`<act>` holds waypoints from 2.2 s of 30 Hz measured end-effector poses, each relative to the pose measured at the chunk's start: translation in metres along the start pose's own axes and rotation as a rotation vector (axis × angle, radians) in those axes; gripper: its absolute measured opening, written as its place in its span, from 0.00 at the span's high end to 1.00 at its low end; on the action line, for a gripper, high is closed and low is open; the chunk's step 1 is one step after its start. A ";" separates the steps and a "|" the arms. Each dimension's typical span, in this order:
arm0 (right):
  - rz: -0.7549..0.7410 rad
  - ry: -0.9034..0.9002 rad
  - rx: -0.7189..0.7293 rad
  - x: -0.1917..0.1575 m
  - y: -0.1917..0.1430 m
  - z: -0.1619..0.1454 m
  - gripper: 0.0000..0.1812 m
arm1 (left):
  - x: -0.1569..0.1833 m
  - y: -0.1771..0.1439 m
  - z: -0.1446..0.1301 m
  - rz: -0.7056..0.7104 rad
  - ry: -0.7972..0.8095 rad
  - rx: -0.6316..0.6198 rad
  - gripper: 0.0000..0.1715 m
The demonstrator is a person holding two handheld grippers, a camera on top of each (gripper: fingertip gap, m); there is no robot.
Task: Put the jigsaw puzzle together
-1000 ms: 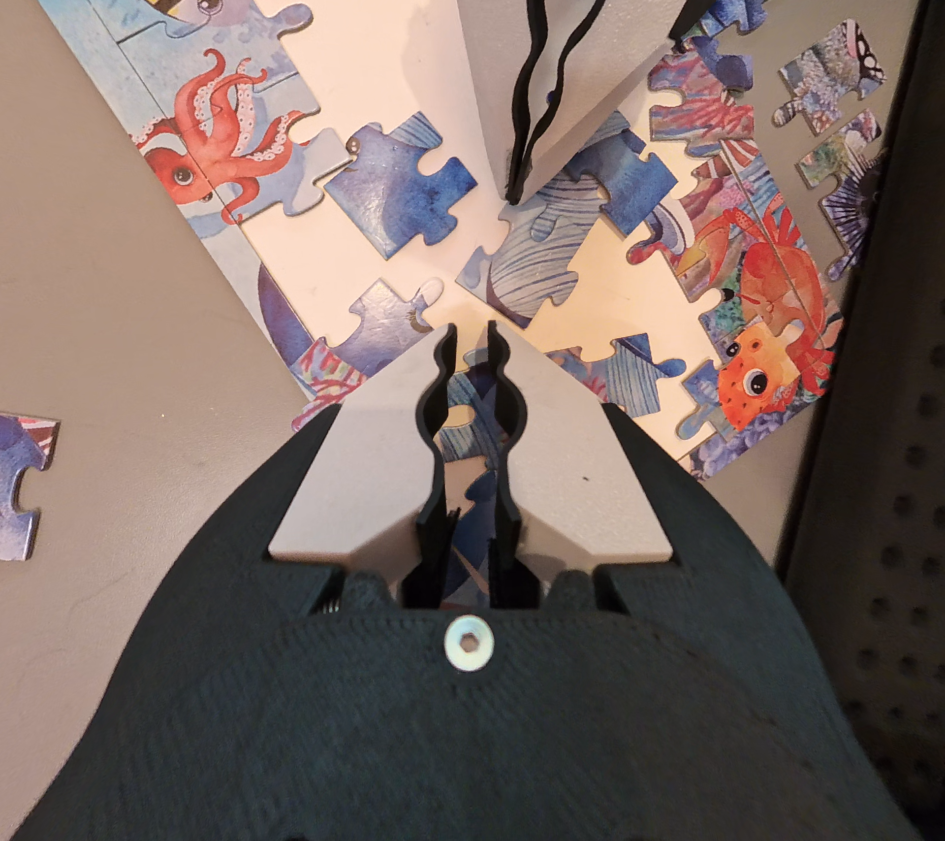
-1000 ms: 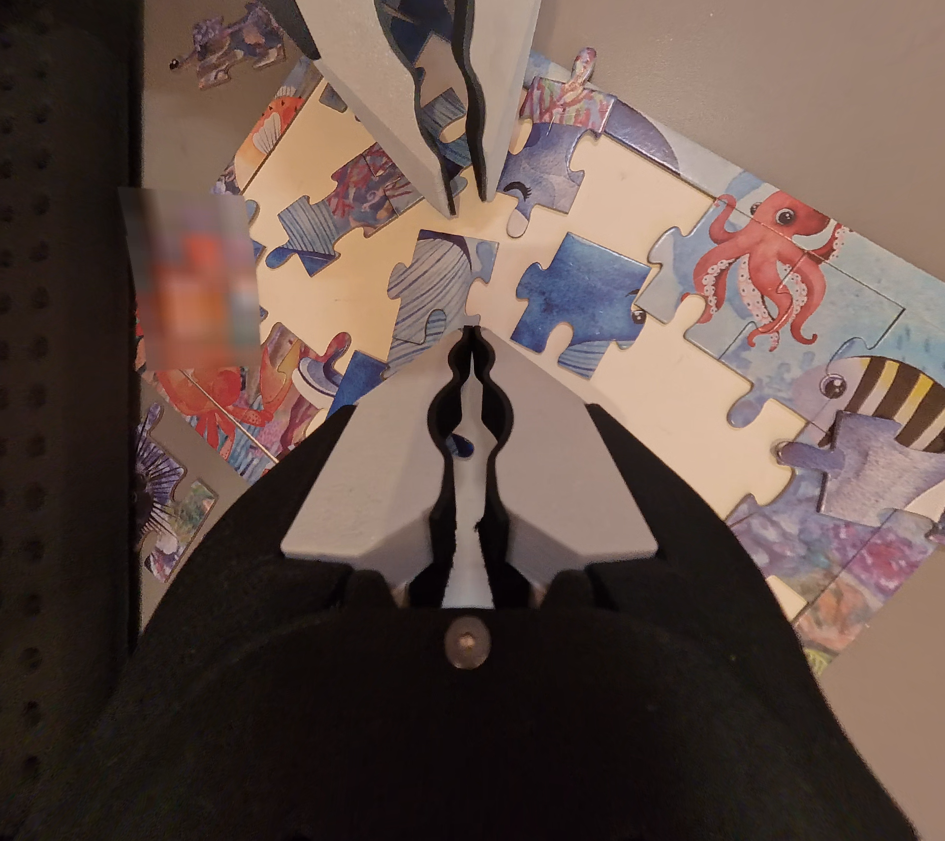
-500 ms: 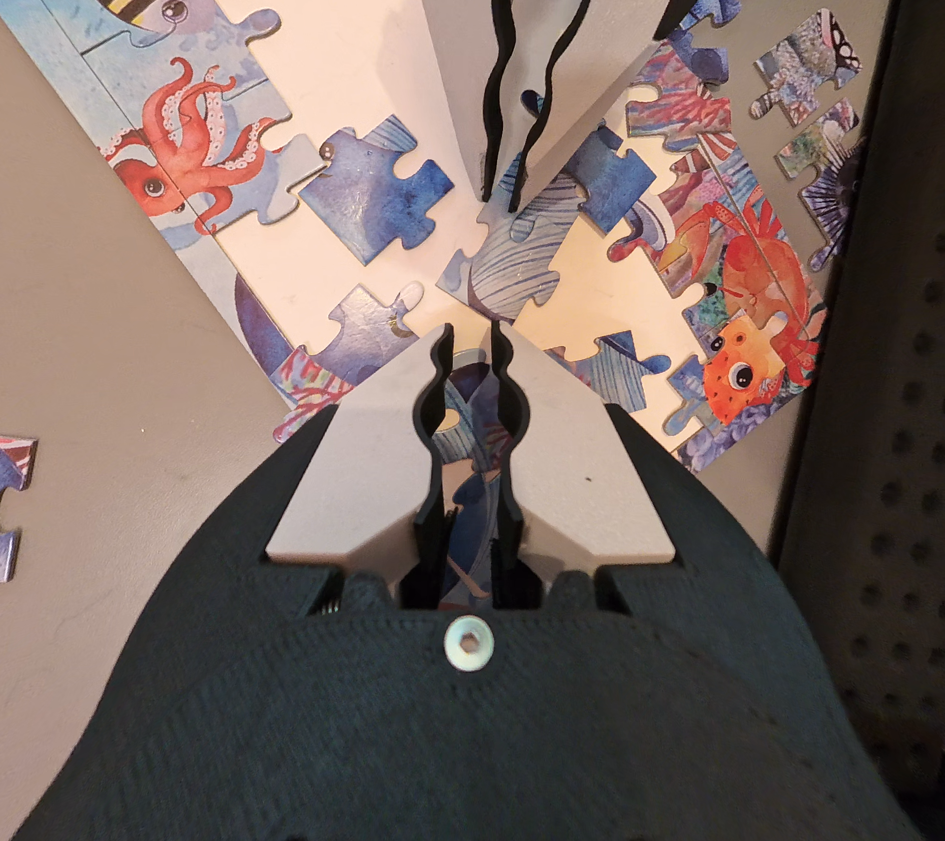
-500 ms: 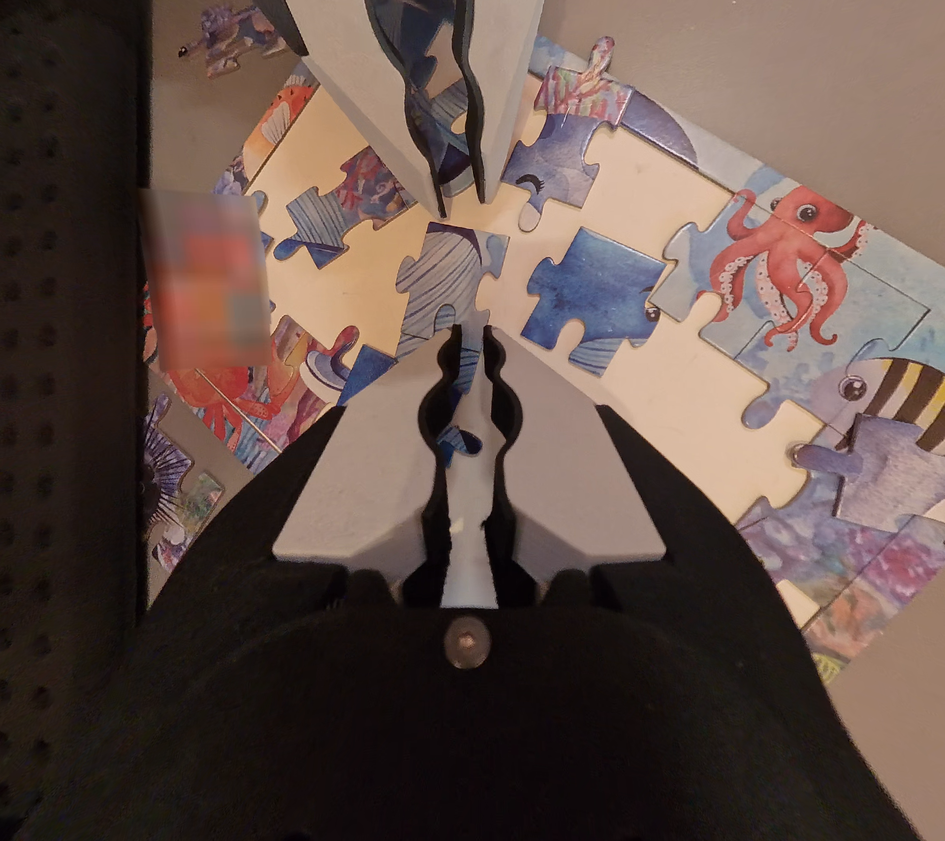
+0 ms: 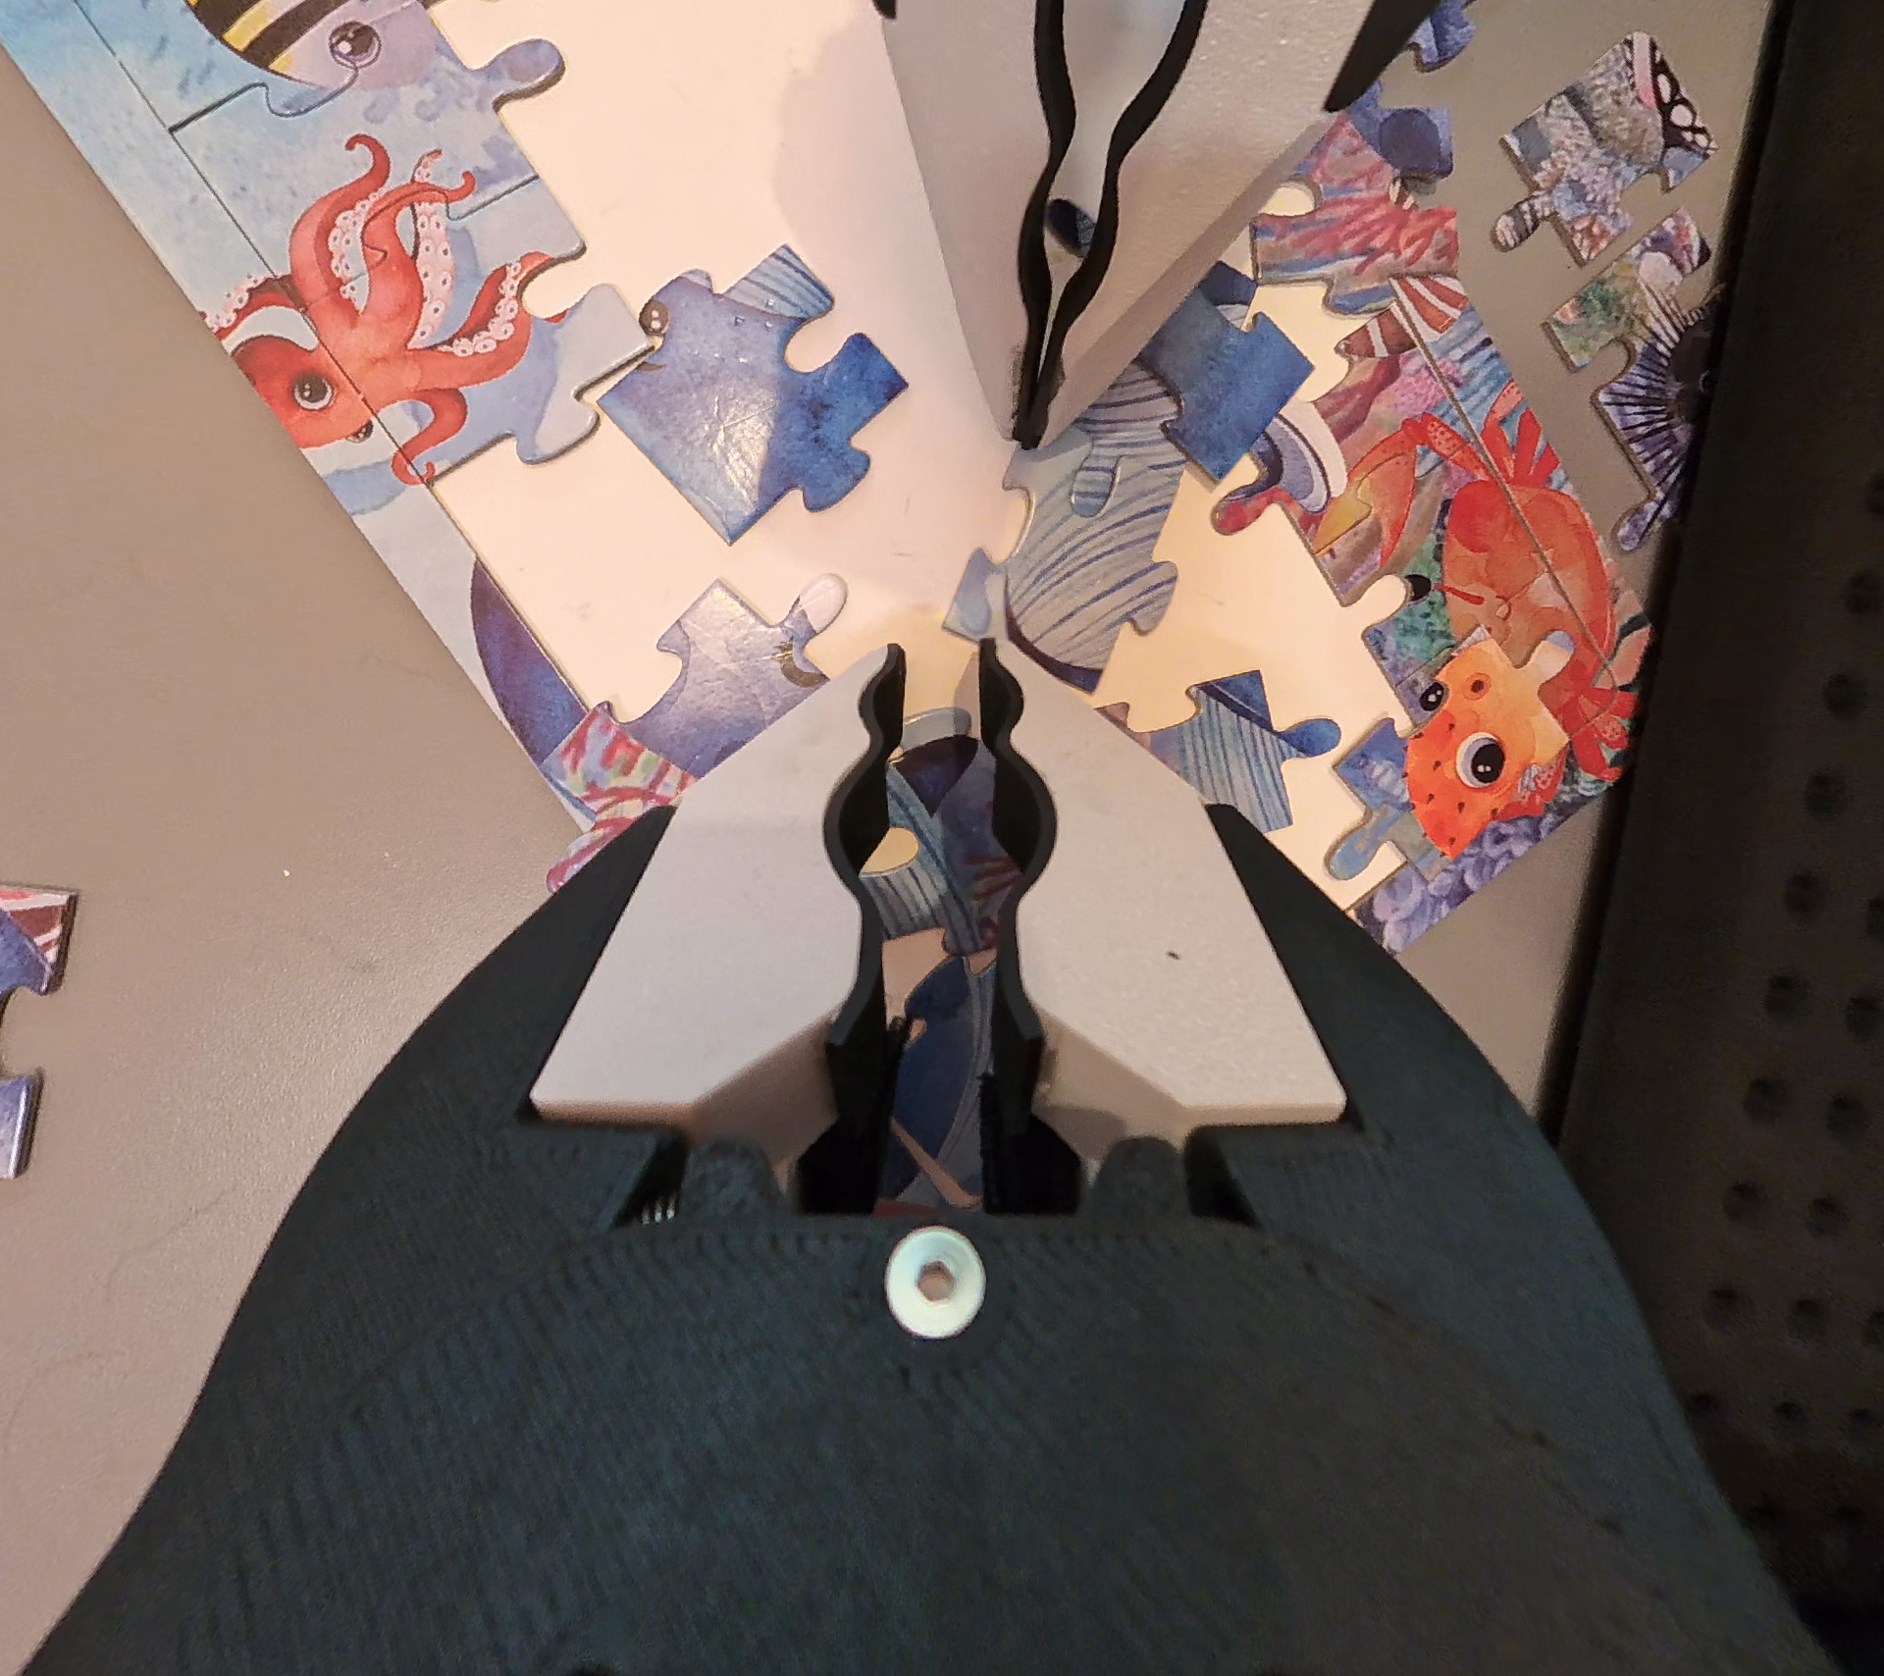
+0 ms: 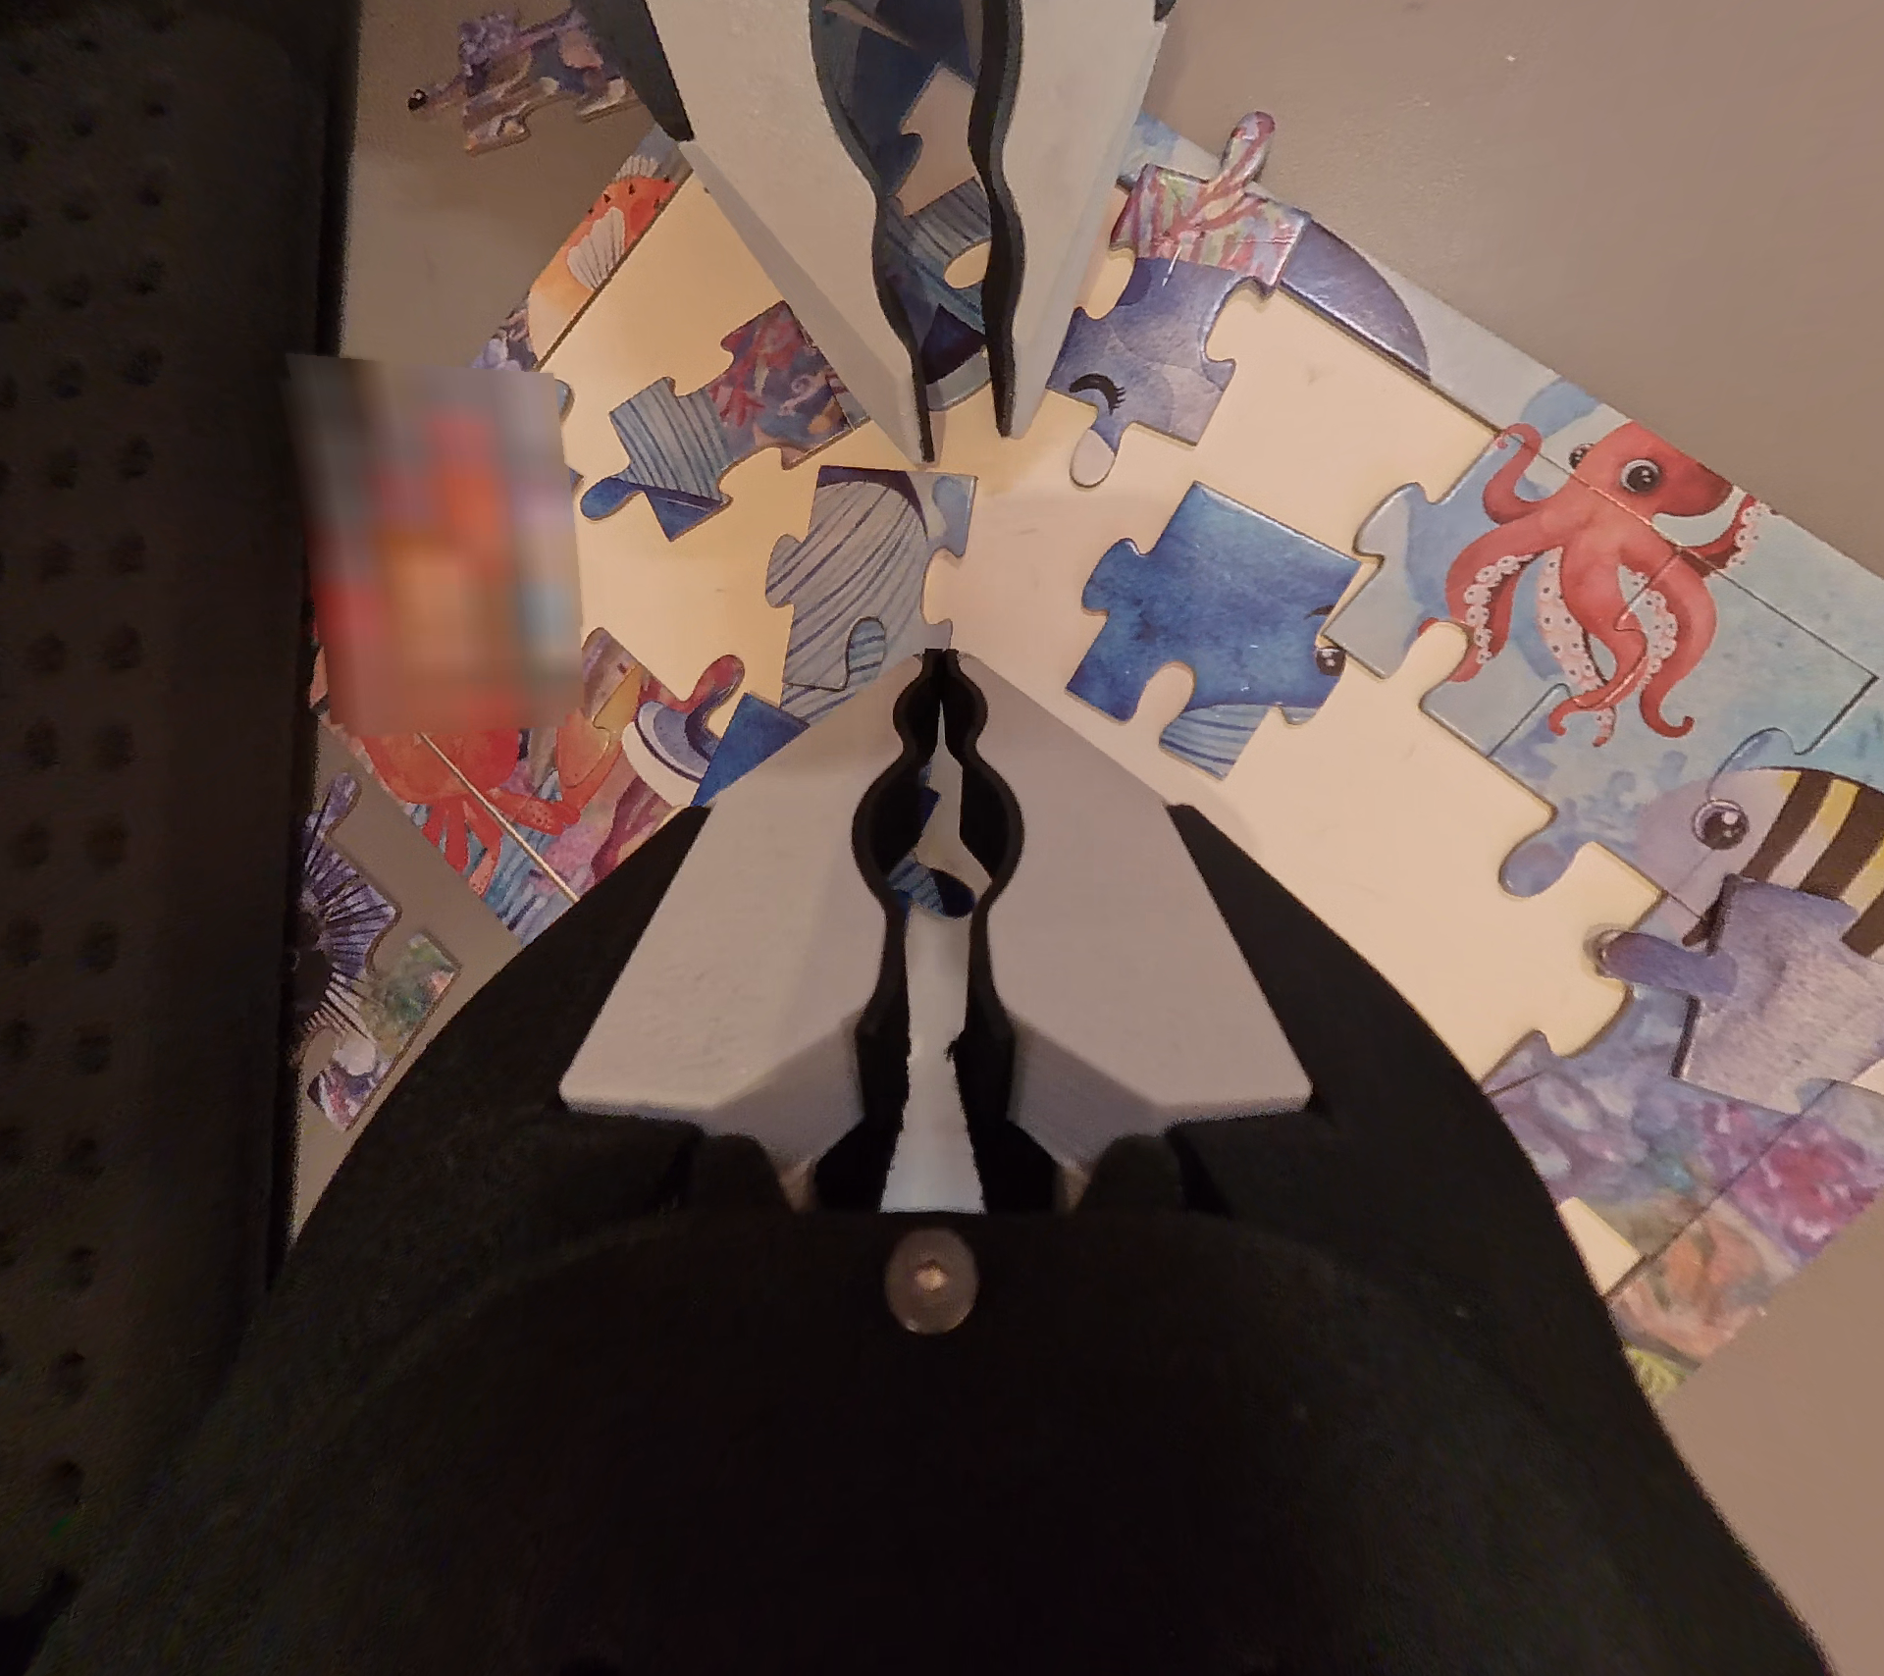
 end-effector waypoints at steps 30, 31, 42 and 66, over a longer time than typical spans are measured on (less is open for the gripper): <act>0.033 -0.008 0.050 -0.003 -0.006 0.003 1.00 | 0.022 0.007 0.002 0.046 0.278 -0.028 0.81; 0.032 -0.009 0.051 -0.003 -0.006 0.003 1.00 | 0.022 0.007 0.002 0.048 0.283 -0.029 0.81; -0.005 0.037 0.065 0.004 -0.007 0.002 0.91 | 0.022 0.002 0.006 0.172 0.370 -0.014 1.00; -0.052 0.065 0.086 0.009 -0.011 0.002 0.87 | -0.015 -0.010 -0.005 0.284 0.152 0.022 0.72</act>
Point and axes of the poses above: each gripper's, where its closed fingertips meet, y out along the fingers, z out of its top, x = y × z across the jaws, the point moved 10 cm from there along -y, back along the fingers, and after that the axes turned 6 degrees about -y, right-handed, at the moved point
